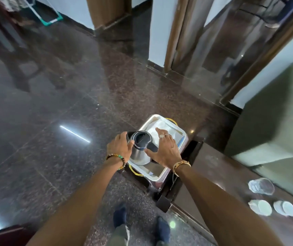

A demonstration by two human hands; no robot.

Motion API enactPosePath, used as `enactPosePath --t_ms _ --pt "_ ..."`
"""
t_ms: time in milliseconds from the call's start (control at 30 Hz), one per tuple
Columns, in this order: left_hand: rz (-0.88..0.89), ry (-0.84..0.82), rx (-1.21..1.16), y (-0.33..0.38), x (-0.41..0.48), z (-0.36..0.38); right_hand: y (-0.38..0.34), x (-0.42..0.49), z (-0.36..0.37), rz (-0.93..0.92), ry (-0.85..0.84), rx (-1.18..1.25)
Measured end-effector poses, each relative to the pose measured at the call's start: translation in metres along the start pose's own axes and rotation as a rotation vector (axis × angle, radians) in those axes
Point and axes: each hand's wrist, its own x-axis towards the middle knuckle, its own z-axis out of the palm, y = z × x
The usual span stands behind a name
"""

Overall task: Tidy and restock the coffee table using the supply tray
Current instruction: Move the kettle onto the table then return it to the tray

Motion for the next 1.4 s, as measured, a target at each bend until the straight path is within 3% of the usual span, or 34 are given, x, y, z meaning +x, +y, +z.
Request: enactPosePath --t_ms 233,467,733,1000,1133,1400 --pt "0.055 -0.006 -0.135 -0.017 0.047 0.0 0.001 0.005 0.016 0.213 0.044 0.116" --pt "-0.105 -0.05 -0.433 -0.052 0.061 0.074 0.025 0.004 0.065 0.356 0.023 0.217" --pt "-0.223 0.042 -0.853 -0.047 0.073 0.13 0.047 0.026 0.101 0.45 0.094 0.342" --pt "-0.452 0.062 -1.233 -0.031 0.09 0.148 0.06 0.036 0.106 0.459 -0.091 0.471" --pt "-0.49 0.098 -1.341 -0.029 0.094 0.16 0.062 0.036 0.11 0.419 -0.019 0.549" --pt "-0.423 -0.084 -1.427 -0.021 0.089 0.145 0.049 -0.002 0.107 0.386 0.13 0.708"
